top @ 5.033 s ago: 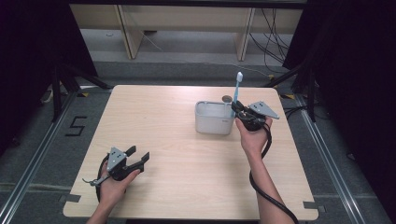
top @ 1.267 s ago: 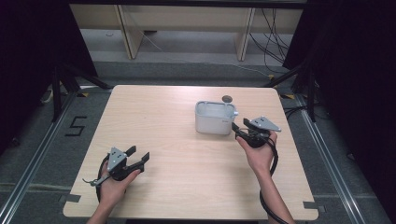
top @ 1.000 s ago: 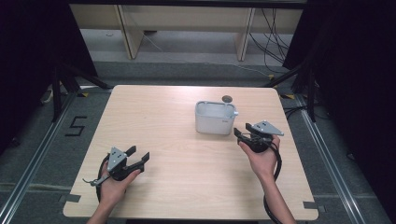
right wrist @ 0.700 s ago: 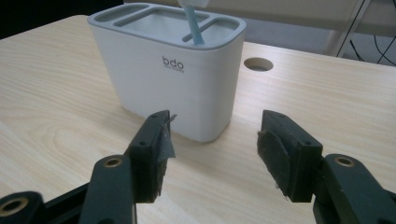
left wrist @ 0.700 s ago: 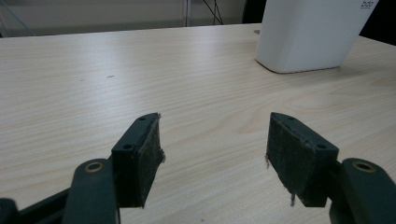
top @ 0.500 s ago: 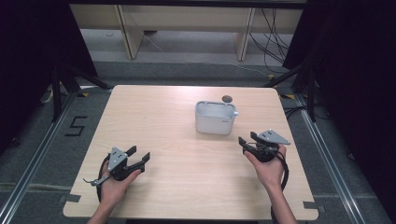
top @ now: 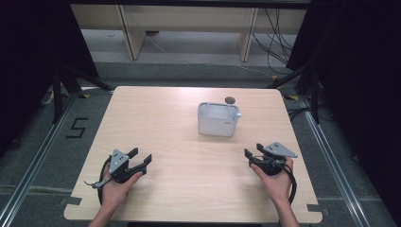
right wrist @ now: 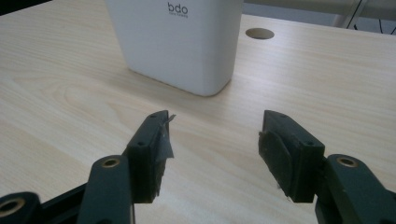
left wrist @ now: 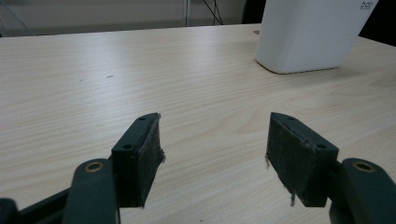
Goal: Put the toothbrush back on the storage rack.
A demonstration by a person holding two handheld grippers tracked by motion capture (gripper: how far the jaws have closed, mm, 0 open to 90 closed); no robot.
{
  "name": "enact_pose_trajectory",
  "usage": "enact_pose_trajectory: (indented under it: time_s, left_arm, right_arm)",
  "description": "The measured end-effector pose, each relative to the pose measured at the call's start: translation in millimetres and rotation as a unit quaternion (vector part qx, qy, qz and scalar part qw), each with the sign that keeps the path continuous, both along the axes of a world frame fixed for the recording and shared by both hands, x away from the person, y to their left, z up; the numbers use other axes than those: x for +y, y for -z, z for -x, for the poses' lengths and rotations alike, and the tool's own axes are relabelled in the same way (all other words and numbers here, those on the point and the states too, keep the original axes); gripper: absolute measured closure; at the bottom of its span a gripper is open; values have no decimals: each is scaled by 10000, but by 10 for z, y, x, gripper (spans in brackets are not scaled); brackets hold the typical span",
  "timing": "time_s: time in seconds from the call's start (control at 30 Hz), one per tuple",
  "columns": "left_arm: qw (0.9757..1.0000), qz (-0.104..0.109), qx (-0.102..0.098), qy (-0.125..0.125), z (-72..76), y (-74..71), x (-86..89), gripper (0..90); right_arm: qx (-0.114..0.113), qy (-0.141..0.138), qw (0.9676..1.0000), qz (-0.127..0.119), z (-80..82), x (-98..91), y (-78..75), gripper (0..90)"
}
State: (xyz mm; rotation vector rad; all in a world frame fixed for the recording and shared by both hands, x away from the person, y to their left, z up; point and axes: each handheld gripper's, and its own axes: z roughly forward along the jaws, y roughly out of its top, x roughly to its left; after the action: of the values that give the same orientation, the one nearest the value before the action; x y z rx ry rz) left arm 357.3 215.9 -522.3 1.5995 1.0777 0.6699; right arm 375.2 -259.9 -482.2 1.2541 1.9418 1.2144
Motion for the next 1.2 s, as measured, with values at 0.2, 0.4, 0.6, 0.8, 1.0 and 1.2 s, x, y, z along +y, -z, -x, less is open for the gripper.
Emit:
enact_pose_trajectory:
  time_s: [0.2,0.4,0.6,0.8,1.0,1.2]
  left_arm:
    - [10000,-1,-4,-6,2,0,-2,346]
    - [10000,-20,-7,-8,3,-1,-4,346]
    - [10000,-15,-9,-9,3,0,-4,347]
    - [10000,-18,-11,-7,4,-1,-4,347]
    - [10000,-24,-23,0,5,0,-6,347]
    - [10000,-13,-10,0,4,0,-3,347]
  right_arm:
    - [-81,-19,10000,33,89,-57,89,433]
    - [-25,-6,10000,-83,160,-79,164,434]
    - [48,91,9996,-275,247,-71,240,434]
    - [-66,29,9995,-296,257,-111,286,434]
    - [-233,164,9994,-208,267,-138,293,434]
    - [-98,261,9988,-414,294,-109,294,434]
